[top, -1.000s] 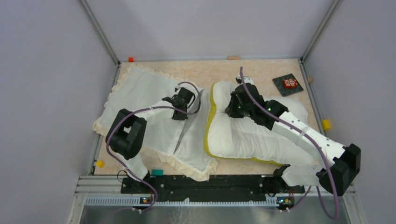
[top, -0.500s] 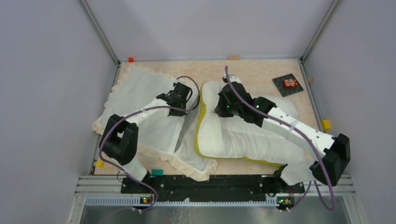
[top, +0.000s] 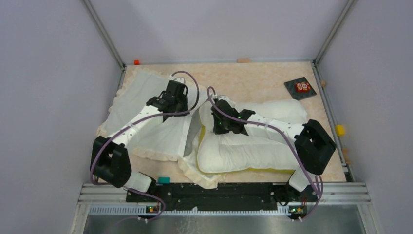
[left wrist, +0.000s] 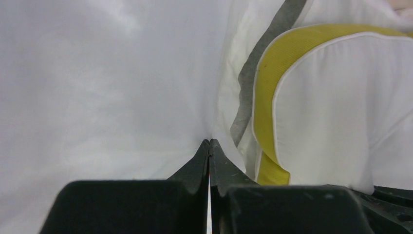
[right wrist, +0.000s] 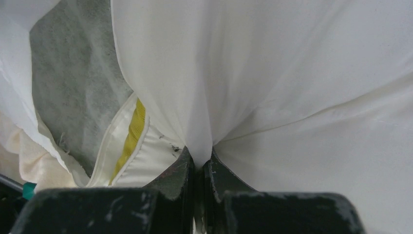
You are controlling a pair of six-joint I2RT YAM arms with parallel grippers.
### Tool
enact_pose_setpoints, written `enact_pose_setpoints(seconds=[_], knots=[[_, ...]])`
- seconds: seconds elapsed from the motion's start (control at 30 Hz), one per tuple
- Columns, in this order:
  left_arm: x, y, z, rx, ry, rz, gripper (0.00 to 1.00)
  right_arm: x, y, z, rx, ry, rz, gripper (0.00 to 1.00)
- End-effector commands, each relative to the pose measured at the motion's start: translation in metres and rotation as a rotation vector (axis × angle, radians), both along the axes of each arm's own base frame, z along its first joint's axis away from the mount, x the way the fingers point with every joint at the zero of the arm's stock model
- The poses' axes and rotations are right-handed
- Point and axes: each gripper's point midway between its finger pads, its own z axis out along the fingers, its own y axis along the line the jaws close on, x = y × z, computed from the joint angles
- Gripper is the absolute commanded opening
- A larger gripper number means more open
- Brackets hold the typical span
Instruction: Put the pillow into the pillowcase
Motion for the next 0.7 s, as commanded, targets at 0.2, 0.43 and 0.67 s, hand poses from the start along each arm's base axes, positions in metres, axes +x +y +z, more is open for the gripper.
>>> enact_pose_setpoints(seconds=[0.2, 0.43, 0.67], knots=[[-0.001, -0.013, 0.04, -0.148, -0.1, -0.024, 0.0, 0.02, 0.017, 0.137, 0.043, -0.29, -0.028, 0.0], [-0.009, -0.011, 0.047, -0.174, -0.104, -0.018, 0.0, 0.033, 0.041, 0.095, 0.056, -0.263, -0.042, 0.0], [-0.002, 0.006, 0.061, -0.177, -0.149, 0.095, 0.0, 0.001, 0.059, 0.058, 0.089, -0.184, 0.093, 0.0]])
